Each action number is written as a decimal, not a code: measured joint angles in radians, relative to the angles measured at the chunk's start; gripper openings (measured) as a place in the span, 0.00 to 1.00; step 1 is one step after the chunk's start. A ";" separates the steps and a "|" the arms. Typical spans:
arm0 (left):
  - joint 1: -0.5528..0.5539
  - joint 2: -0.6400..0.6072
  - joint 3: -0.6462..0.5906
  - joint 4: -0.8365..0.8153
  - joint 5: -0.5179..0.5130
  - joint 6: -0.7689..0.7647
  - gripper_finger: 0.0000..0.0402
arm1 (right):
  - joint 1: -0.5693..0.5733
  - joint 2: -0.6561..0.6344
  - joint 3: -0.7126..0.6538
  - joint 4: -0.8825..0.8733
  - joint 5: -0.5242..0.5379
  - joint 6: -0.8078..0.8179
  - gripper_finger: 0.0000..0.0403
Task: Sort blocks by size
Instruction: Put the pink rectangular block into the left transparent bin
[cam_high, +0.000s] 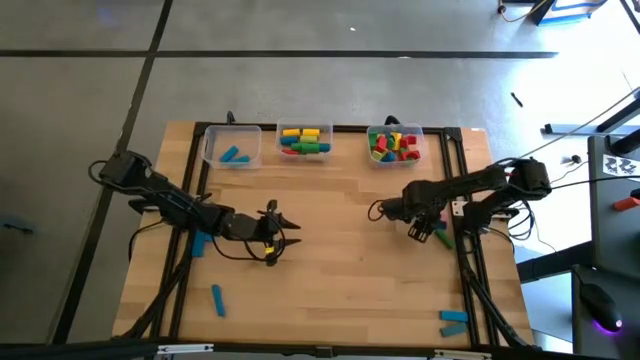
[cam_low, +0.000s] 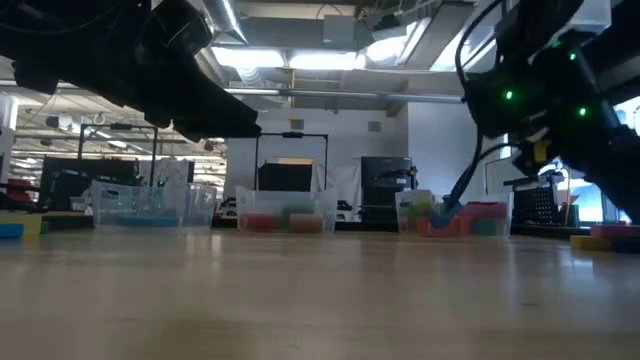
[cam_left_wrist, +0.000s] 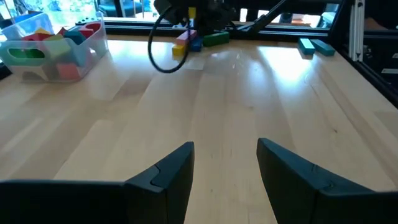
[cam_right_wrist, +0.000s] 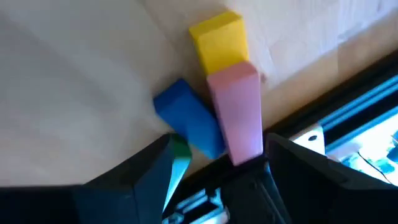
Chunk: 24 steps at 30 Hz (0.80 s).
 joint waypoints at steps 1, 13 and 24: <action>0.000 0.000 0.000 0.000 0.000 0.000 0.43 | -0.015 0.000 -0.013 0.018 0.005 -0.008 0.63; 0.000 0.000 0.000 -0.002 0.000 0.000 0.43 | -0.163 0.000 -0.069 0.111 0.020 -0.126 0.57; 0.000 0.000 0.000 -0.009 0.000 -0.004 0.43 | -0.182 0.000 -0.069 0.165 0.063 -0.216 0.31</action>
